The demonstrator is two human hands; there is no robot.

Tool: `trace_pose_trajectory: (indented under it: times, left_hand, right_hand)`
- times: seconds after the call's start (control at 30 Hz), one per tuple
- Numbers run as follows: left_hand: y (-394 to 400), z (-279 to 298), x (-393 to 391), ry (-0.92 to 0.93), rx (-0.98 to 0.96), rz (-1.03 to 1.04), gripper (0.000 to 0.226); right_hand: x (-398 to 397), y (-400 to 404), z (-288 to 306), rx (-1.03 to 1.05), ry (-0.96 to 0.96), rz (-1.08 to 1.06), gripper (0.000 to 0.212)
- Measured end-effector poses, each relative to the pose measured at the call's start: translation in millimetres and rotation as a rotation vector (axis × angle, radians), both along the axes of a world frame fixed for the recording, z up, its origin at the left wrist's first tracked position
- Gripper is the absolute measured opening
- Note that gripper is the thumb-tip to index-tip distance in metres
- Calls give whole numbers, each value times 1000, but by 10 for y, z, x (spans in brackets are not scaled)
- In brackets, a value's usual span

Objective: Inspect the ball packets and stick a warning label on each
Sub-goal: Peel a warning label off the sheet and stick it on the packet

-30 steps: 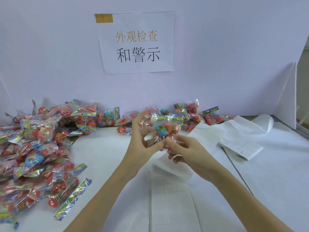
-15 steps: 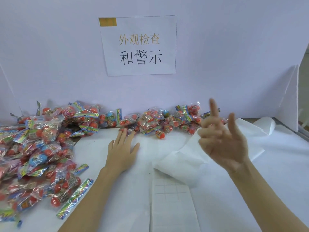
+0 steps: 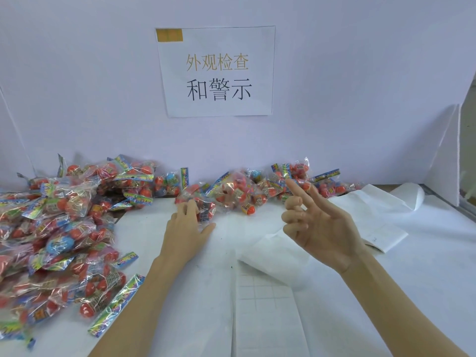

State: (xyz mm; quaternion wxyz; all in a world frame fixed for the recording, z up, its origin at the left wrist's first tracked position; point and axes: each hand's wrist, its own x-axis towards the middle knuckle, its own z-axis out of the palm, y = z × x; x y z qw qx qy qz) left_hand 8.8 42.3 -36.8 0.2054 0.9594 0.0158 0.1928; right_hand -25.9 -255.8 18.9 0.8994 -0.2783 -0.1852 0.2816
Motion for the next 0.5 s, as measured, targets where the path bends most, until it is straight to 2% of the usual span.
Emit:
trace_pose_trajectory:
  times: [0.23, 0.33, 0.4, 0.5]
  left_hand:
    - [-182, 224, -129, -296, -295, -144, 33]
    - [-348, 330, -252, -341, -416, -312, 39]
    - [-461, 379, -342, -341, -399, -467, 50]
    - [-585, 401, -396, -351, -204, -694, 64]
  right_hand:
    - [21, 0, 9, 4, 88, -54, 42]
    - [44, 38, 2, -93, 210, -162, 48]
    - [32, 84, -8, -265, 195, -232, 53]
    - [2, 138, -17, -429, 74, -243, 62]
